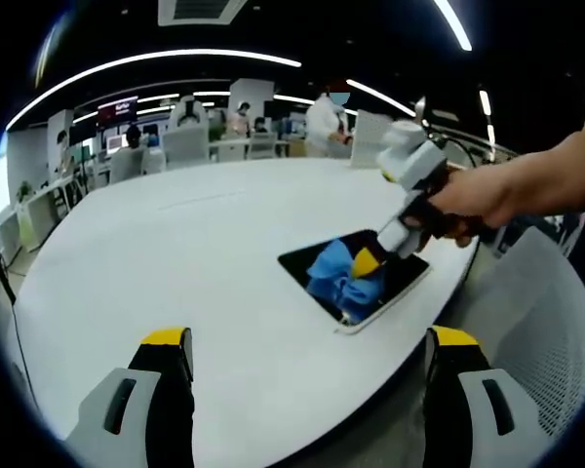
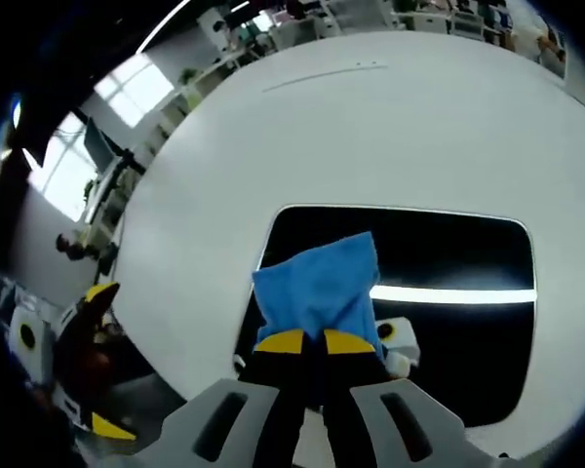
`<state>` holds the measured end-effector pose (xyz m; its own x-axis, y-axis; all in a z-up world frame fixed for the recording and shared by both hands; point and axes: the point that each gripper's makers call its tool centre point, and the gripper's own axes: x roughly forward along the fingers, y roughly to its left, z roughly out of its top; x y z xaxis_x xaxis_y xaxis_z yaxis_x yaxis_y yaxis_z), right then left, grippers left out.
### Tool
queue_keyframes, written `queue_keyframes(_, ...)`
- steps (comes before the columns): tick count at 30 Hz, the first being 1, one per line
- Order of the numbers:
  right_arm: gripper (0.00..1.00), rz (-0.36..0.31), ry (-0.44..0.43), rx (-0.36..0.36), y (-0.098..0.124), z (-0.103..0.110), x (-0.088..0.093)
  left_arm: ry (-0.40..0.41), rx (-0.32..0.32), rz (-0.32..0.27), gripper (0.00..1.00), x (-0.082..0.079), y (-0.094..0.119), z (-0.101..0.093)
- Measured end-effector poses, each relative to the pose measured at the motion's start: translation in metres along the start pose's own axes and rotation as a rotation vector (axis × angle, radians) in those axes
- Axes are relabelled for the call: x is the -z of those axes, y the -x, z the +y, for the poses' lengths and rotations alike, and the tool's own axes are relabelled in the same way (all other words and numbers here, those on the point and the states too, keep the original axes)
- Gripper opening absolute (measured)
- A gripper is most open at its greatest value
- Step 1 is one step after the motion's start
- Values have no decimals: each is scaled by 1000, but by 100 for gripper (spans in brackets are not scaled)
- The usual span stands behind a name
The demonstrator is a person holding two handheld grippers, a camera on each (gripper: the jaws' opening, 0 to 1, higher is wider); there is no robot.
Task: Wipe the mirror surface with the cleaning cloth until all visible marks leave the cleaned area.
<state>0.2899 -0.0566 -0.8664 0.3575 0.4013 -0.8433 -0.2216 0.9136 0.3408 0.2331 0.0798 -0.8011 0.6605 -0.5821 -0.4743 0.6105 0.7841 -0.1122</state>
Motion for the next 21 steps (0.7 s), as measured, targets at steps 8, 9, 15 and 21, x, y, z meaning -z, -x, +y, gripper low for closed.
queue_keyframes(8,0,12,0,-15,3,1,10,3,-4,-3,99,0,1,0)
queue_keyframes(9,0,10,0,-17,3,1,10,4,-5,-2,99,0,0,1)
queue_keyframes(15,0,19,-20,-32,6,4,18,6,-6,-3,99,0,0,1)
queue_keyframes(21,0,31,-11,-43,9,8,29,9,-12,-1,99,0,0,2)
